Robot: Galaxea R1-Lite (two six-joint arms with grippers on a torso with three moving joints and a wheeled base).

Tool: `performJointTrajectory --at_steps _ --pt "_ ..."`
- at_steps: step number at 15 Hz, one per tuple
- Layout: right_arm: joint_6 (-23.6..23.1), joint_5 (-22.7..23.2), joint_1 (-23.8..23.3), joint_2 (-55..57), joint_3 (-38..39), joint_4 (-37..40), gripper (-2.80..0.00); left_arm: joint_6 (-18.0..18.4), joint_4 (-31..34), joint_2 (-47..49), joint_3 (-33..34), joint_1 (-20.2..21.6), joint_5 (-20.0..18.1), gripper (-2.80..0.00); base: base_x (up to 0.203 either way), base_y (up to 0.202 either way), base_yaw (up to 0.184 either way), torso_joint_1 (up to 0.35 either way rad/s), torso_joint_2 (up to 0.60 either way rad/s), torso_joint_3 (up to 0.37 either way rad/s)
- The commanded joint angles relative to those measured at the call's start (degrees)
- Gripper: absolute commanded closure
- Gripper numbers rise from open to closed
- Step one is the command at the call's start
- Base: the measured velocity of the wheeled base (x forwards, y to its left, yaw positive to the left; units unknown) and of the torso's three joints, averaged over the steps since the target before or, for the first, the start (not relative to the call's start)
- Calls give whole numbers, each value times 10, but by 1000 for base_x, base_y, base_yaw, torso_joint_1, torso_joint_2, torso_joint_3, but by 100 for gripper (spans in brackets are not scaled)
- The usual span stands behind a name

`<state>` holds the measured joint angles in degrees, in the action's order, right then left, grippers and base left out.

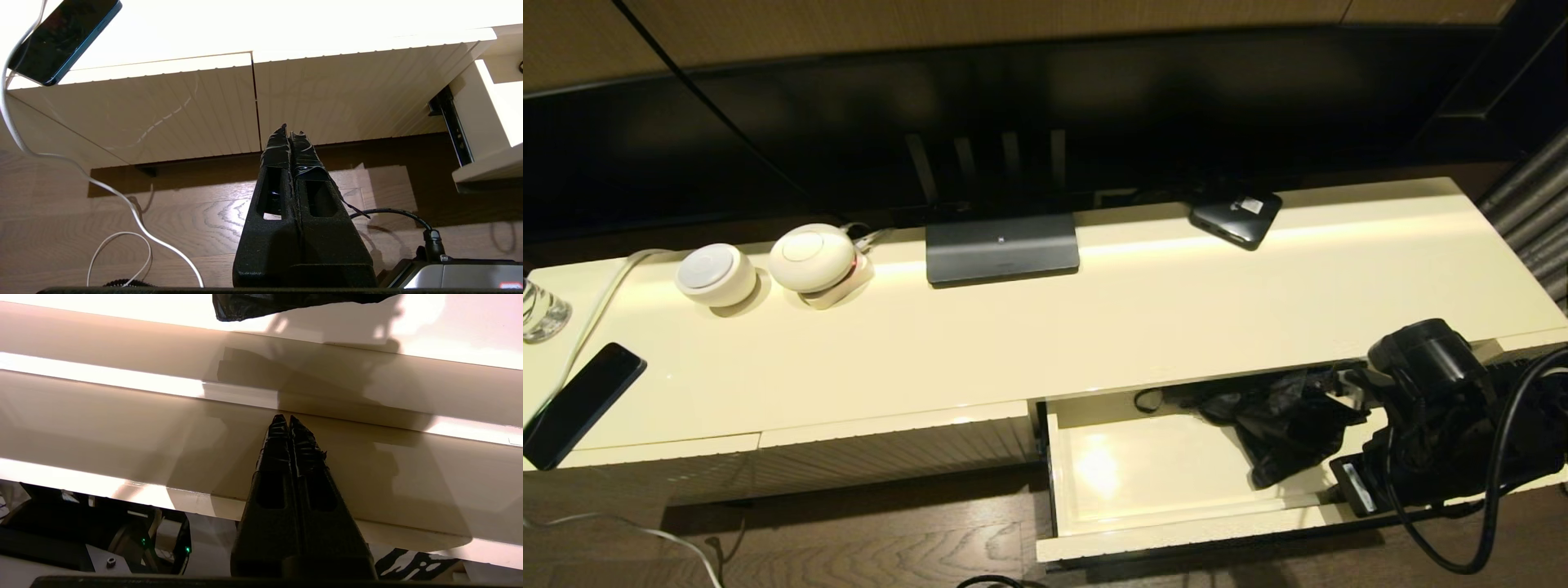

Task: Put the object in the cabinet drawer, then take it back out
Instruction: Open the drawer

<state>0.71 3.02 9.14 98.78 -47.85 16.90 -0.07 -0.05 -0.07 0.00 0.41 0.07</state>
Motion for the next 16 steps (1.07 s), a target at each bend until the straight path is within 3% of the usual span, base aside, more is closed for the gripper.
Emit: performJointTrajectory --at_steps 1,8,16 --pt "0 1 1 -4 16 4 0 0 0 1 2 0 0 0 0 0 0 0 0 0" --pt "-1 1 3 -14 52 3 0 0 0 1 2 0 0 0 0 0 0 0 0 0" --pt "0 -1 3 -17 41 -33 0 0 0 1 2 0 0 0 0 0 0 0 0 0"
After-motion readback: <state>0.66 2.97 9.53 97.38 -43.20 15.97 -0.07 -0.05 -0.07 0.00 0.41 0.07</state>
